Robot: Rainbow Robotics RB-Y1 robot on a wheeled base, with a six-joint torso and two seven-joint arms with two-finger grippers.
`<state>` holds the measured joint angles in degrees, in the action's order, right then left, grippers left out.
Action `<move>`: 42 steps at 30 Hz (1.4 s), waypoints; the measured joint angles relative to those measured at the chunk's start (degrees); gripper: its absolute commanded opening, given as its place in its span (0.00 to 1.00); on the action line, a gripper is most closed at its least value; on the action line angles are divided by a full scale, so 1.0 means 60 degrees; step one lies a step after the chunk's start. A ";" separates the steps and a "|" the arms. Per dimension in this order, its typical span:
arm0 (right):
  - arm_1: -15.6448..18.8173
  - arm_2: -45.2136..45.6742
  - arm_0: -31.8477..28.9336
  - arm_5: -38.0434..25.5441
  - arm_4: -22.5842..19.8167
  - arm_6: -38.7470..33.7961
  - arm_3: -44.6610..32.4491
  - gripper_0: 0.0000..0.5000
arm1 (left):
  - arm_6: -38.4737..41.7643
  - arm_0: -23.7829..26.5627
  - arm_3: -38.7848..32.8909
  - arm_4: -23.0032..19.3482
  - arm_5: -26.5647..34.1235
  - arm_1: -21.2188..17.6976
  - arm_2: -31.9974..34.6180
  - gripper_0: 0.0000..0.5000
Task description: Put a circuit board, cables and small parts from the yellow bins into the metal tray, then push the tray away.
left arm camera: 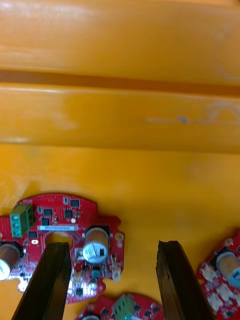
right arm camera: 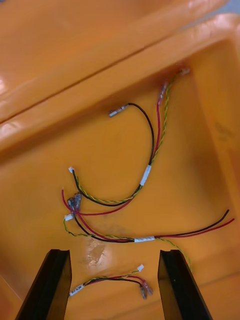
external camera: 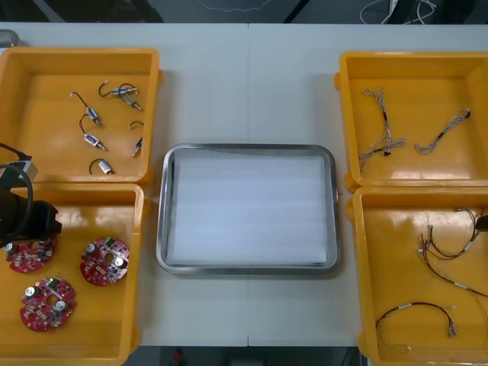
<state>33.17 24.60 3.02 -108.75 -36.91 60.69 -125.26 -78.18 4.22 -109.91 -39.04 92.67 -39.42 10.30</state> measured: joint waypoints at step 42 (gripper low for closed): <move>-0.0218 -0.1537 -0.0868 0.4515 0.0491 -0.2158 0.3378 0.79 | -0.0002 -0.0003 -0.1626 0.0253 0.2274 0.0005 0.0136 0.00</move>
<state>31.86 15.38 -2.19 -81.66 -33.96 47.74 -104.99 -78.19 4.21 -119.66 -37.53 106.32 -39.39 11.11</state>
